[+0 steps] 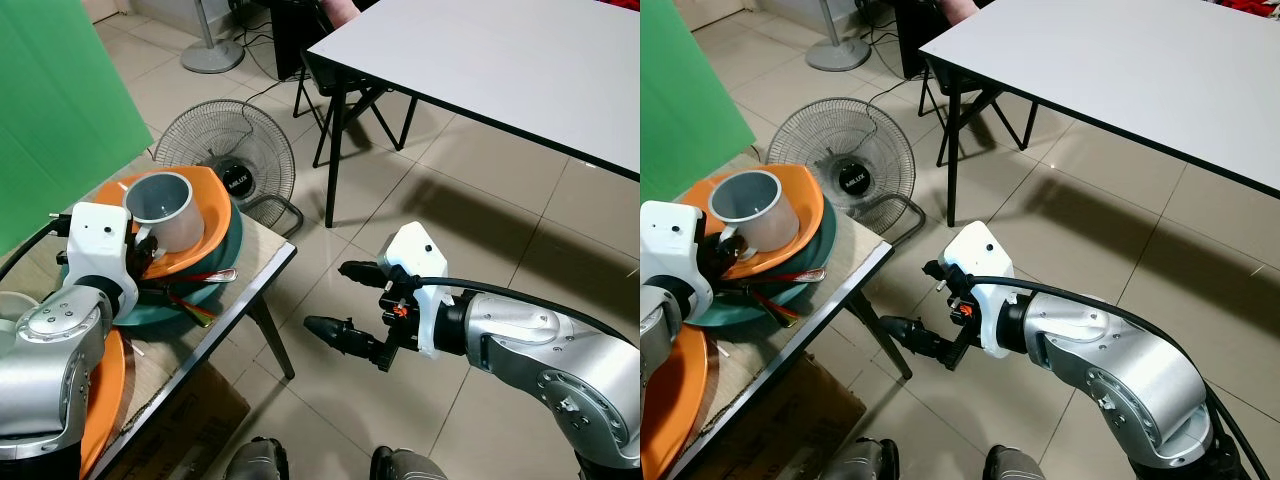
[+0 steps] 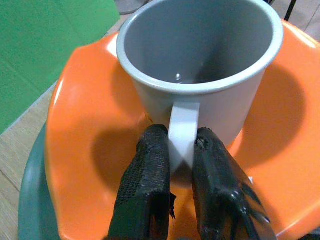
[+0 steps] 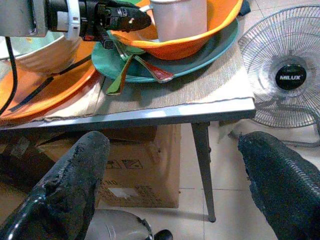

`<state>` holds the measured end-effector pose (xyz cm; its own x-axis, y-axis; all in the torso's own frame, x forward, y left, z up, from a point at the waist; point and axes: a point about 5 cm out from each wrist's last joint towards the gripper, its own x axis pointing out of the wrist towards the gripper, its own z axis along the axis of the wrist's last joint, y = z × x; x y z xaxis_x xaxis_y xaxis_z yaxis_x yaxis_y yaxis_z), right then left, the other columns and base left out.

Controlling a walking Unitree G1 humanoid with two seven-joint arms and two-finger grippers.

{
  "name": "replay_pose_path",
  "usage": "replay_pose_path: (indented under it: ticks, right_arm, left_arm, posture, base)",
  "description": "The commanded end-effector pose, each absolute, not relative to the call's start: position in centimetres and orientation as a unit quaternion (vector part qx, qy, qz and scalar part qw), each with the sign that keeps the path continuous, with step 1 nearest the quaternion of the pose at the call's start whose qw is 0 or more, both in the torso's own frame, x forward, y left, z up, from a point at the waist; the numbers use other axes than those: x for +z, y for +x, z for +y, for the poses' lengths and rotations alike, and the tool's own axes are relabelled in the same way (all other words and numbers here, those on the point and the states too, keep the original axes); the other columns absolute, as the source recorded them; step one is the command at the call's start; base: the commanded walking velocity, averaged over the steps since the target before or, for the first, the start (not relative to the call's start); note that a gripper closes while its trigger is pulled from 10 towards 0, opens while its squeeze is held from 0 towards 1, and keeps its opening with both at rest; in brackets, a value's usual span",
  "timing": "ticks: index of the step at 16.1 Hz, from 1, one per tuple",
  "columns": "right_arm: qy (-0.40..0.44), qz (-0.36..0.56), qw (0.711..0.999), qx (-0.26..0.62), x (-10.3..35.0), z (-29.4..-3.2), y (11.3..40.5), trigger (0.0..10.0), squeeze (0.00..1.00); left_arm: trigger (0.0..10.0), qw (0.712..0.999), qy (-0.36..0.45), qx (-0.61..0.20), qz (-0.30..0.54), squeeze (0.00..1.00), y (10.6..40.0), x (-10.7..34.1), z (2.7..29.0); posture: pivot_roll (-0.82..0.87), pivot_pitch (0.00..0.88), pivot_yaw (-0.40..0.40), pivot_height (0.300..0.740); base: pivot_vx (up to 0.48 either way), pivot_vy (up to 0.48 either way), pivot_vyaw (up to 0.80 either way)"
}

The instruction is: Setting the table

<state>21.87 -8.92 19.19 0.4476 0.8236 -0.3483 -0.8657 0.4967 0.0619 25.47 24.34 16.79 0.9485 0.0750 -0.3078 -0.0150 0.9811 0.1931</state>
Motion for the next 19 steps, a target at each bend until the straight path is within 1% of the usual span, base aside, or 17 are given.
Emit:
replay_pose_path:
  ticks: [1,2,4,5,6,7,8,9,10,11,12,15,17,19]
  right_arm:
    - [-0.066,0.160,0.849,0.500,19.4,-8.9,21.7,10.0,0.00]
    - [-0.066,0.157,0.853,0.494,19.4,-8.9,21.8,10.0,0.00]
    - [-0.061,0.144,0.873,0.463,19.5,-9.4,22.4,10.0,0.00]
    - [-0.055,0.137,0.882,0.448,19.6,-9.6,22.6,10.0,0.00]
    - [-0.046,0.104,0.904,0.412,20.0,-10.0,23.2,10.0,0.00]
    - [-0.038,0.099,0.910,0.401,20.1,-10.1,23.3,10.0,0.00]
    - [-0.031,0.088,0.930,0.356,20.1,-10.7,23.9,10.0,0.00]
    - [-0.021,0.066,0.943,0.324,20.3,-11.1,24.2,10.0,0.00]
    - [-0.009,0.073,0.956,0.284,19.7,-11.6,24.6,10.0,0.00]
    - [-0.021,0.083,0.968,0.237,18.9,-12.4,25.1,10.0,0.00]
    - [-0.028,0.093,0.975,0.202,18.3,-13.1,25.4,10.0,0.00]
    - [-0.028,0.092,0.983,0.157,17.8,-14.2,25.8,10.0,0.00]
    - [-0.025,0.085,0.985,0.147,17.6,-14.4,25.9,10.0,0.00]
    - [-0.030,0.077,0.987,0.141,17.4,-14.4,26.0,10.0,0.00]
  left_arm:
    - [0.0,0.986,0.093,0.024,0.133,0.00,25.2,17.6,24.6]
    - [0.0,0.988,0.090,0.022,0.122,0.00,25.1,17.9,24.5]
    - [0.0,0.995,0.071,0.010,0.072,0.00,24.7,19.4,23.9]
    - [0.0,0.997,0.060,0.004,0.052,0.00,24.6,20.0,23.5]
    - [0.0,0.999,0.044,-0.011,0.012,0.00,24.5,21.1,22.5]
    - [0.0,0.999,0.041,-0.013,0.004,0.00,24.4,21.3,22.3]
    - [0.0,0.999,0.033,-0.028,-0.025,0.00,24.4,22.2,21.1]
    - [0.0,0.997,0.022,-0.045,-0.051,0.00,24.5,22.9,19.6]
    - [0.0,0.995,0.029,-0.054,-0.076,0.00,24.5,23.3,18.4]
    - [10.0,0.995,0.033,-0.052,-0.074,0.00,24.7,23.0,17.3]
    - [10.0,0.996,0.041,-0.055,-0.063,0.00,24.8,22.3,16.7]
    - [10.0,0.995,0.063,-0.057,-0.047,0.00,24.3,21.0,15.7]
    - [10.0,0.995,0.068,-0.055,-0.038,0.00,23.9,20.2,15.6]
    - [10.0,0.996,0.078,-0.044,-0.025,0.00,23.5,19.3,15.7]
  posture:
    - [0.02,0.127,0.062,0.740]
    - [0.02,0.127,0.062,0.740]
    - [0.02,0.113,0.061,0.740]
    - [0.00,0.089,0.063,0.740]
    - [-0.01,0.076,0.065,0.740]
    - [-0.01,0.069,0.065,0.740]
    - [-0.02,0.053,0.067,0.740]
    - [-0.02,0.049,0.067,0.740]
    - [-0.03,0.045,0.066,0.740]
    - [-0.03,0.042,0.067,0.740]
    - [-0.04,0.045,0.068,0.740]
    - [-0.05,0.050,0.053,0.740]
    - [-0.05,0.045,0.037,0.740]
    - [-0.05,0.044,0.032,0.740]
  base:
    - [0.000,0.000,0.00]
    - [0.000,0.000,0.00]
    - [0.000,0.000,0.00]
    - [0.000,0.000,0.00]
    - [0.000,0.000,0.00]
    - [0.000,0.000,0.00]
    - [0.000,0.000,0.00]
    - [0.000,0.000,0.00]
    - [0.000,0.000,0.00]
    - [0.000,0.000,-0.78]
    - [0.000,0.000,-0.77]
    - [0.000,0.000,-0.77]
    - [0.000,0.000,-0.76]
    - [0.129,0.000,0.00]
